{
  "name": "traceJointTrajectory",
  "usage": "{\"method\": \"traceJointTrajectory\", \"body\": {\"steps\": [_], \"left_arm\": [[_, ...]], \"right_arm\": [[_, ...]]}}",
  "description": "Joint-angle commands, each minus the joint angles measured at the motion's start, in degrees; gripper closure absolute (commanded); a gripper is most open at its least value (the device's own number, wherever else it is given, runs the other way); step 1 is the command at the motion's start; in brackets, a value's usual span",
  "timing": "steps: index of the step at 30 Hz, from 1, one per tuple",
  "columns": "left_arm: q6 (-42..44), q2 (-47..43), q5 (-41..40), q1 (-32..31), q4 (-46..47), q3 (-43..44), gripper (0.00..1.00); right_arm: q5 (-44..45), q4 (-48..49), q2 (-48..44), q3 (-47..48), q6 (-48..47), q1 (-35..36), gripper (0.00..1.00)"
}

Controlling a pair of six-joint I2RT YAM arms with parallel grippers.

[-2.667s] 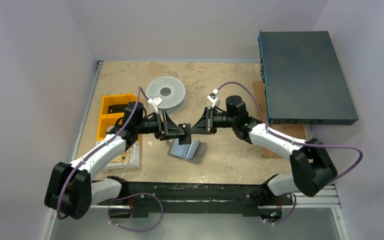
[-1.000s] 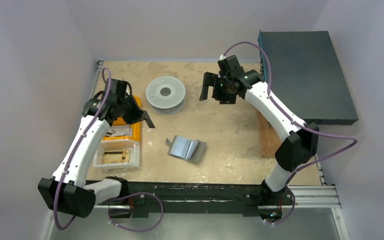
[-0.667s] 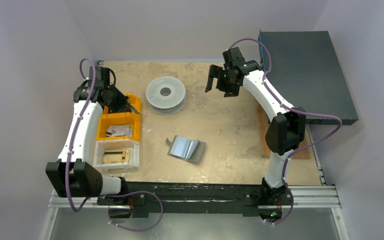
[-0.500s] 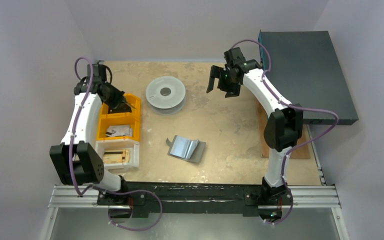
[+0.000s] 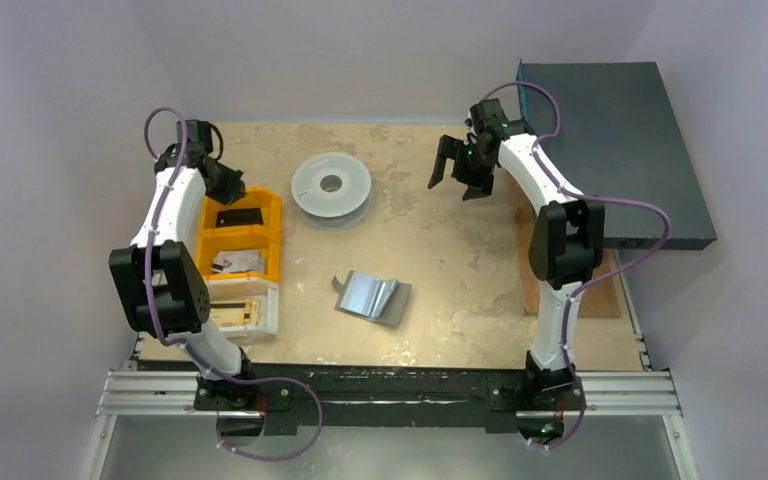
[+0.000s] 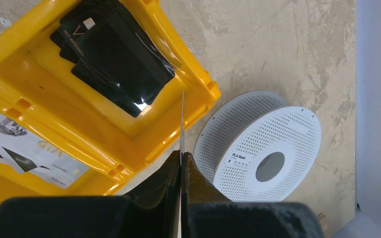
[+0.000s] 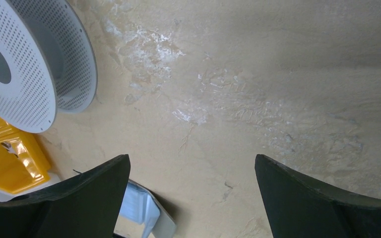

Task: Take the credit cards out of the card holder
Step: Place the credit card in the storage box, then remove the credit card from the card holder.

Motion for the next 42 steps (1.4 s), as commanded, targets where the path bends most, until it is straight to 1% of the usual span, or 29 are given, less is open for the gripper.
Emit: {"method": "traceJointTrajectory", "body": {"steps": [1, 4, 6, 10, 11, 14, 18, 23, 26, 28, 32, 37, 42], "left_arm": [[-0.22, 1.19, -2.47, 0.99, 2.19, 2.41, 1.00], [0.57, 2.25, -2.65, 1.11, 1.98, 2.56, 0.99], [0.71, 2.67, -2.83, 1.18, 2.44, 2.33, 0.84], [1.53, 3.40, -2.78, 1.65, 2.36, 3.65, 0.59], [1.92, 3.31, -2.83, 1.72, 2.08, 4.13, 0.55], [2.37, 2.31, -2.45, 1.72, 1.93, 4.57, 0.48], [3.17, 0.19, -1.10, 1.57, 1.62, 3.88, 0.44], [5.59, -3.67, 0.58, 0.34, 0.54, 2.67, 0.42], [7.39, -5.93, 1.12, -2.33, 0.23, 2.02, 0.40], [8.17, -7.42, 3.43, -4.58, -0.24, 1.61, 0.39], [10.53, -11.01, 4.53, -10.06, -1.96, 0.15, 0.38], [10.58, -16.87, 9.91, -13.02, -2.96, -6.21, 0.37], [13.37, -22.42, 11.07, -17.54, -6.16, -12.49, 0.37]], "right_arm": [[-3.67, -0.29, 0.98, 2.78, -0.61, -0.45, 0.01], [-5.19, -0.37, 1.93, 3.08, 0.02, -1.58, 0.01], [-5.86, -0.31, 2.27, 3.08, 0.29, -2.07, 0.01], [-6.02, -0.20, 2.59, 3.17, 0.37, -2.10, 0.01], [-5.92, -0.15, 2.59, 3.14, 0.33, -2.15, 0.01], [-6.22, -0.06, 2.80, 3.21, 0.57, -2.10, 0.01], [-6.68, 0.13, 2.61, 2.88, 0.89, -2.09, 0.01], [-6.41, 0.35, 1.02, 1.08, 0.94, -1.29, 0.01], [-5.86, 0.45, -0.47, -0.64, 1.09, -0.43, 0.01], [-5.89, 0.57, -1.23, -1.62, 1.55, 0.77, 0.01], [-3.84, -0.32, -2.62, -1.25, 1.26, 3.96, 0.01], [-0.98, 0.62, -7.33, -4.80, 1.56, 7.66, 0.01], [2.69, 3.55, -12.30, -9.36, 2.89, 14.00, 0.02]]}}
